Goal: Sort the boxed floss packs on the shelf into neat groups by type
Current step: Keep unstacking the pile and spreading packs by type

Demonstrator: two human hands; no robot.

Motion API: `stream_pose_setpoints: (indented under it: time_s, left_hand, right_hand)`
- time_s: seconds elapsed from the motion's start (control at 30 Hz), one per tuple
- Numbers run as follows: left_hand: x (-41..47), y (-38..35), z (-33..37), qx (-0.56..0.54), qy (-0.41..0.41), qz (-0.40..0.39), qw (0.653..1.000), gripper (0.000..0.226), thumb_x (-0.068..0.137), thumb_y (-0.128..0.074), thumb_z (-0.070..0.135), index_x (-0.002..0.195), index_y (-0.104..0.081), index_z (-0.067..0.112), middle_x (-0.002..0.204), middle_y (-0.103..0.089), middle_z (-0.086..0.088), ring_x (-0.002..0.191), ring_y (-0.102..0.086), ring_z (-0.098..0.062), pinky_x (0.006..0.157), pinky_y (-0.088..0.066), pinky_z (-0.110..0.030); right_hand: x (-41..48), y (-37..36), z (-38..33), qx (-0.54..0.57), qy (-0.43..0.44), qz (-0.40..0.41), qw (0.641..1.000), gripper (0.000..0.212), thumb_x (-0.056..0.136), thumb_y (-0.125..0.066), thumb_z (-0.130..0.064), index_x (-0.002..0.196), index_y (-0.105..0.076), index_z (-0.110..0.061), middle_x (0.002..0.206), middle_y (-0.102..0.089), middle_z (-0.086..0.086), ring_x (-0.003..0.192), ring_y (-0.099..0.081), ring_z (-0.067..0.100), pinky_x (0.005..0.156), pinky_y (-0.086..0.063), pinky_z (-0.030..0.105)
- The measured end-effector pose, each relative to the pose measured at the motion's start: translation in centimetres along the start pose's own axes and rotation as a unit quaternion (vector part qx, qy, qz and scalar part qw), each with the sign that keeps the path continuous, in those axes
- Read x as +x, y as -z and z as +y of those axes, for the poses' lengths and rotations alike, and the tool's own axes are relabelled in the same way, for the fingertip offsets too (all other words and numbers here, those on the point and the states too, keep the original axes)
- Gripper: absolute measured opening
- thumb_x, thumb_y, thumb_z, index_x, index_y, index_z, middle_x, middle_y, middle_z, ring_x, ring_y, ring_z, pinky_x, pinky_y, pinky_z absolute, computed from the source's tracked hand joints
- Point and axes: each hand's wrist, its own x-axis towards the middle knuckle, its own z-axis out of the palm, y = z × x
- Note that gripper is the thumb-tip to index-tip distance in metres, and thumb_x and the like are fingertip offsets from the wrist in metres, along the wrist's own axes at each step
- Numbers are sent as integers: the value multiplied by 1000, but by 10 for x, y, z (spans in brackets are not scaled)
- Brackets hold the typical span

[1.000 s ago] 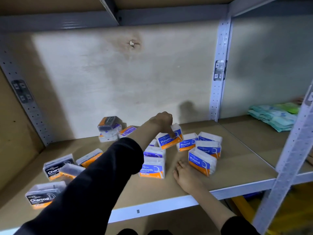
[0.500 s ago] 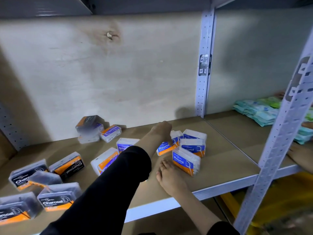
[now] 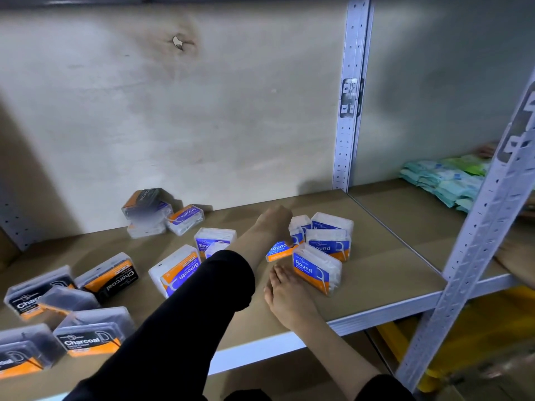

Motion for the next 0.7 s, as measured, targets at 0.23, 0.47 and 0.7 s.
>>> stream_pose_setpoints:
  time_s: [0.23, 0.47, 0.7]
  left_hand:
    - [-7, -7, 0, -8, -5, 25, 1000, 57, 78, -74, 22, 127, -52, 3, 130, -52, -14, 119, -54, -30, 95, -46, -36]
    - [-13, -13, 3, -7, -11, 43, 999, 53, 81, -72, 19, 126, -50, 2, 130, -52, -15, 117, -55, -32, 93, -47, -36]
    - [-15, -10, 1, -4, -15, 36, 999, 52, 83, -69, 21, 127, -51, 3, 130, -51, -15, 118, -54, -32, 95, -45, -36]
  right_hand:
    - [2, -1, 12, -21, 38, -51, 998, 65, 98, -17, -46, 149, -8, -8, 159, -5, 8, 148, -5, 19, 120, -3, 29]
    - [0, -1, 11, -21, 36, -59, 997, 79, 88, -3, -60, 149, -6, -9, 159, -5, 7, 148, -4, 19, 120, -2, 29]
    - [-1, -1, 9, -11, 28, -51, 998, 63, 99, -25, -42, 149, -7, -9, 159, -7, 7, 148, -6, 17, 119, -3, 27]
